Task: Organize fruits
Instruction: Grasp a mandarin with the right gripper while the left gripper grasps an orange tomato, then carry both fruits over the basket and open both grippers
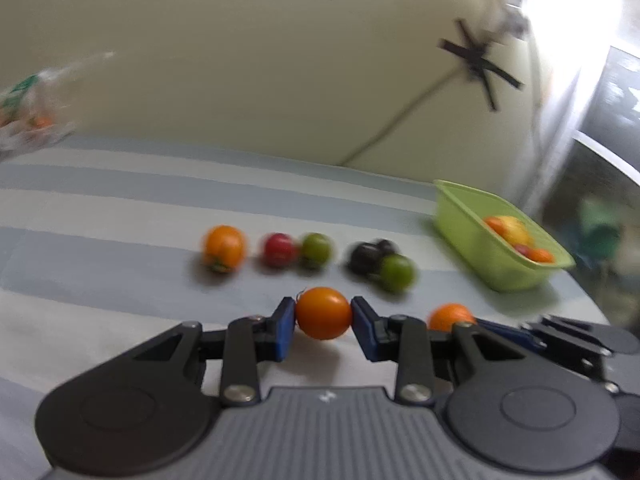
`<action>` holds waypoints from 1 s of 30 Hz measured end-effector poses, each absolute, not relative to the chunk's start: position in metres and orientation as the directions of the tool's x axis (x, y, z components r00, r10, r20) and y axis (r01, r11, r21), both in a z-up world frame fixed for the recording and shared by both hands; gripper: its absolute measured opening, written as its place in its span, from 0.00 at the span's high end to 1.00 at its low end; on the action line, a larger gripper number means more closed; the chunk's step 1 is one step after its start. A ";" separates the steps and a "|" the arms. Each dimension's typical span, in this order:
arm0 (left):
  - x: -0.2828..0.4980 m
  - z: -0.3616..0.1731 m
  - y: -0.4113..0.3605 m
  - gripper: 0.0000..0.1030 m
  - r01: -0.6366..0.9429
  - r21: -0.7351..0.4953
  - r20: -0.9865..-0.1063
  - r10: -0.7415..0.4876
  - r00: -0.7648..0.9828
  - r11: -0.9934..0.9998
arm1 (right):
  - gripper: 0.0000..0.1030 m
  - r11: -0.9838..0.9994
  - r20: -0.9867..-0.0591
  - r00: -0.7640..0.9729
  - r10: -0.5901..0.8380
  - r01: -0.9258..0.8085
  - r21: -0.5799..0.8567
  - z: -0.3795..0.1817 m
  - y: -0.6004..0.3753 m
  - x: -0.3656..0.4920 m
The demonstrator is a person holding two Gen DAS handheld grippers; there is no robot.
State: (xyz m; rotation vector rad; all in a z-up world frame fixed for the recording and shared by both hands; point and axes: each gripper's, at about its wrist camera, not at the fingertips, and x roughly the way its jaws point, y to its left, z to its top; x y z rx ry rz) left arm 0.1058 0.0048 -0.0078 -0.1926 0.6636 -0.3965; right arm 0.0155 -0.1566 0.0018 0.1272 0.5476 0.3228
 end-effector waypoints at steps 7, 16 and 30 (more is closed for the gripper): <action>0.101 0.006 -0.029 0.70 0.421 -0.314 -0.533 -0.525 0.664 0.851 | 0.62 0.964 -0.454 0.857 0.244 -0.165 0.207 0.004 -0.194 -0.004; 0.132 0.039 -0.097 0.70 0.531 -0.303 -0.494 -0.607 0.623 0.791 | 0.62 0.972 -0.349 0.936 0.046 0.039 0.233 0.020 -0.268 -0.012; 0.216 0.038 -0.188 0.69 0.563 -0.276 -0.553 -0.608 0.570 0.779 | 0.60 0.972 -0.377 0.924 -0.068 0.147 0.185 0.000 -0.321 0.032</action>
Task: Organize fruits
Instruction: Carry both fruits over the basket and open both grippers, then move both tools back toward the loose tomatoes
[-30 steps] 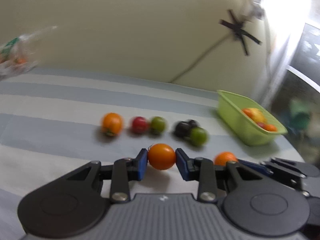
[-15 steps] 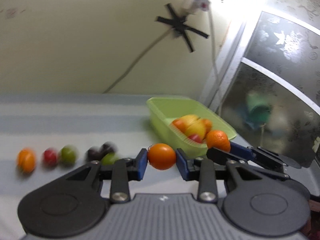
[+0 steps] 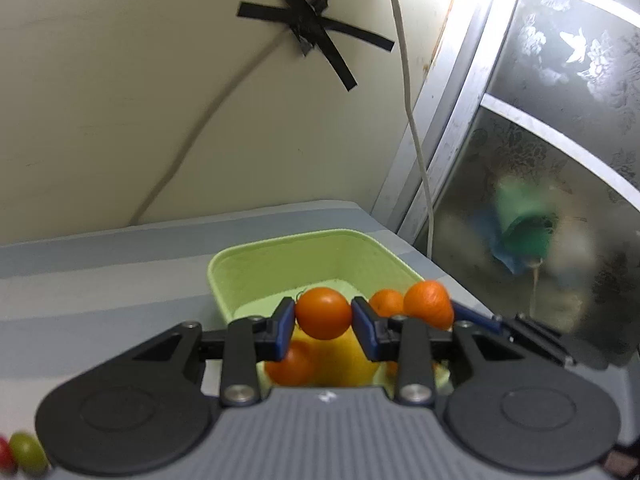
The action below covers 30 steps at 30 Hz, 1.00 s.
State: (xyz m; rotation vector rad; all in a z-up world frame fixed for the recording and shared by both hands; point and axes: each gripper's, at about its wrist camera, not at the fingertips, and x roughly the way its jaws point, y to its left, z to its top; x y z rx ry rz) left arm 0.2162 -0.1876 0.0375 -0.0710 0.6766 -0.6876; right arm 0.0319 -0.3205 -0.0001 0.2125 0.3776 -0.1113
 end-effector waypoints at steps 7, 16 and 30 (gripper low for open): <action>0.235 0.031 -0.208 0.50 0.541 -0.237 -0.578 -0.565 0.589 0.807 | 0.39 0.966 -0.327 0.939 -0.109 0.178 0.189 0.002 -0.326 0.028; 0.210 0.055 -0.137 0.48 0.485 -0.313 -0.474 -0.577 0.665 0.816 | 0.39 0.932 -0.260 0.949 -0.179 0.249 0.264 0.006 -0.342 0.006; 0.136 0.033 0.013 0.43 0.178 -0.208 -0.477 -0.259 0.840 0.962 | 0.39 0.920 -0.185 0.954 -0.238 0.282 0.271 0.013 -0.325 -0.015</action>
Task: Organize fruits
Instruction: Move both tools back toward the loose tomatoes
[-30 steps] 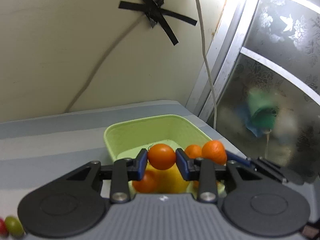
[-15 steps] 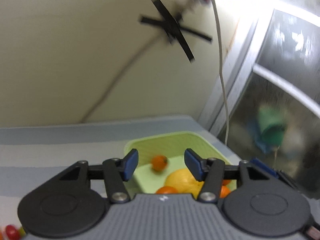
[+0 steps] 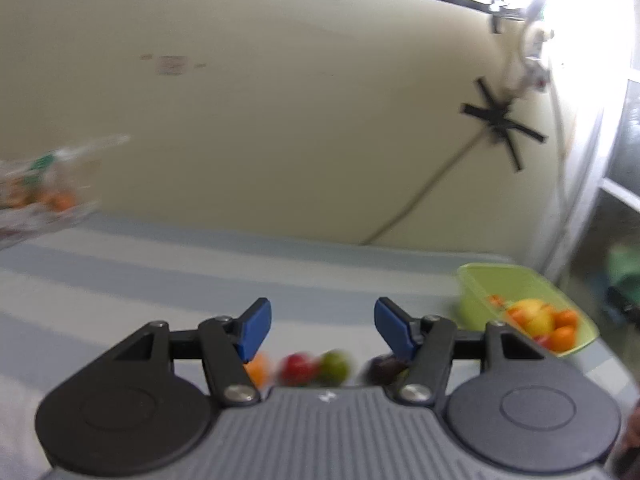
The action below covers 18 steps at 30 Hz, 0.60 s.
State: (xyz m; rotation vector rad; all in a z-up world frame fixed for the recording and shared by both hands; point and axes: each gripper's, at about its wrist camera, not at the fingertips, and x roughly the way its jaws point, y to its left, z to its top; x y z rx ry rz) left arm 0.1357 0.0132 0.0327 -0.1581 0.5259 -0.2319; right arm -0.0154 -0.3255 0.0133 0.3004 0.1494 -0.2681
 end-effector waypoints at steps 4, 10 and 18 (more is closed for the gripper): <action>0.129 0.018 0.038 0.43 0.126 -0.212 -0.506 -0.219 0.834 0.969 | 0.39 0.961 -0.205 0.973 -0.109 0.156 0.230 0.015 -0.286 -0.018; 0.125 0.004 0.055 0.43 0.101 -0.229 -0.520 -0.209 0.828 0.968 | 0.39 0.977 -0.246 0.964 0.097 -0.046 0.207 0.020 -0.230 -0.014; 0.120 -0.008 0.059 0.43 0.137 -0.227 -0.517 -0.239 0.822 0.964 | 0.40 0.974 -0.406 0.885 0.227 -0.210 0.088 0.015 -0.165 0.034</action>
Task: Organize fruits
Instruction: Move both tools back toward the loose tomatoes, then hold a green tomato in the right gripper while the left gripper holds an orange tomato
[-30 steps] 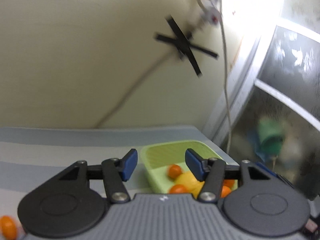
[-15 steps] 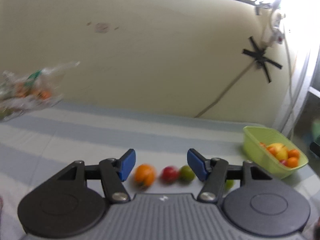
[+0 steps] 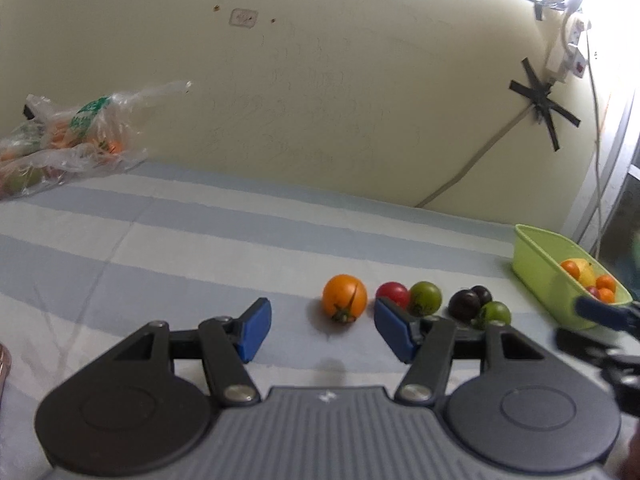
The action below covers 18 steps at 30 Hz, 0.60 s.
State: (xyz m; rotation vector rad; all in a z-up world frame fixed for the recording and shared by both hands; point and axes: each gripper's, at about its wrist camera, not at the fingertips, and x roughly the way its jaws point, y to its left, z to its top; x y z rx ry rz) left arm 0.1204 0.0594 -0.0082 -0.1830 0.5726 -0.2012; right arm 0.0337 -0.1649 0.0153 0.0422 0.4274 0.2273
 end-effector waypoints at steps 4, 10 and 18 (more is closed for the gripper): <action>0.128 -0.007 0.050 0.43 0.169 -0.190 -0.531 -0.246 0.811 0.967 | 0.41 0.969 -0.475 0.847 0.239 -0.240 0.059 0.011 -0.151 0.061; 0.149 -0.007 0.034 0.45 0.218 -0.140 -0.546 -0.259 0.797 0.966 | 0.51 0.966 -0.573 0.783 0.244 -0.246 0.076 -0.001 -0.148 0.091; 0.151 -0.015 0.039 0.71 0.210 -0.169 -0.583 -0.270 0.766 0.963 | 0.70 0.962 -0.585 0.766 0.267 -0.247 0.116 -0.002 -0.153 0.085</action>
